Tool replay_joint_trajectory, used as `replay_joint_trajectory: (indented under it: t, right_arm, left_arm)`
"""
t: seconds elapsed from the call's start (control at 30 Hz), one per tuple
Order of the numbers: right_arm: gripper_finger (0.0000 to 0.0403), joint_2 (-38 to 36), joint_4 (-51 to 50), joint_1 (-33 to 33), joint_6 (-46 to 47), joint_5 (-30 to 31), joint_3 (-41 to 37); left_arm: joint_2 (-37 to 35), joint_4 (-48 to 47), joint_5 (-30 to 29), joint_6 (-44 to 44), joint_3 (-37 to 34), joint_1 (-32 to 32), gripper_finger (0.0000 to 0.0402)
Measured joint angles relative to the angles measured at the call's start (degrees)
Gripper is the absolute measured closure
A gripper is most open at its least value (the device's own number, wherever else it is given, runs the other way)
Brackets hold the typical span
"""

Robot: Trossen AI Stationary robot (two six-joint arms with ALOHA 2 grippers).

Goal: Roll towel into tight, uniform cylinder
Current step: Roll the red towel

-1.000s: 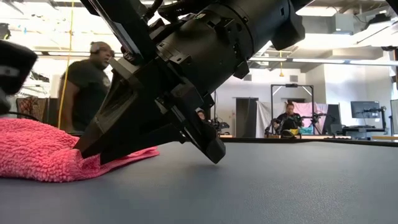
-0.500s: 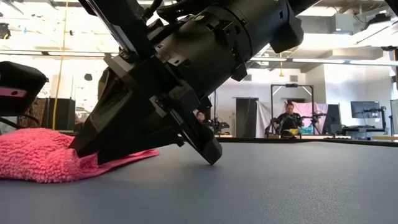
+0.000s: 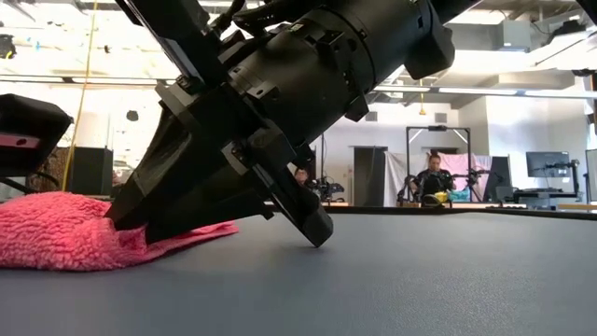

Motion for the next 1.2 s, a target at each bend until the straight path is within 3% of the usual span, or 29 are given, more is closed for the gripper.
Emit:
replay_joint_trajectory:
  t: [0.17,0.37,0.47,0.63,0.87,1.2]
  right_arm:
    - [0.0326,0.0,0.1,0.2,-0.6,0.0,0.0]
    - [0.0254,-0.7,-0.6,0.0,-0.7,-3.5,0.0]
    - [0.0221,-2.5,-3.3,-0.1,-2.3,-7.3,0.0]
    - [0.0195,-7.0,-11.4,1.0,-4.9,-7.4,0.0]
    - [0.0199,-11.1,-16.7,3.9,-12.7,-1.4,0.1]
    - [0.0210,-11.3,-11.7,8.5,-41.5,10.6,0.1]
  left_arm:
    - [0.0,0.0,1.2,0.0,0.0,0.0,0.0401]
    - [0.0,0.0,2.2,0.0,0.0,0.0,0.0401]
    - [0.0,0.0,3.8,0.0,0.0,0.0,0.0401]
    - [0.0,0.0,4.4,-0.8,0.0,0.0,0.0401]
    - [0.0,0.0,4.6,-1.1,0.0,0.0,0.0401]
    - [0.0,0.0,5.1,-1.5,0.0,0.0,0.0401]
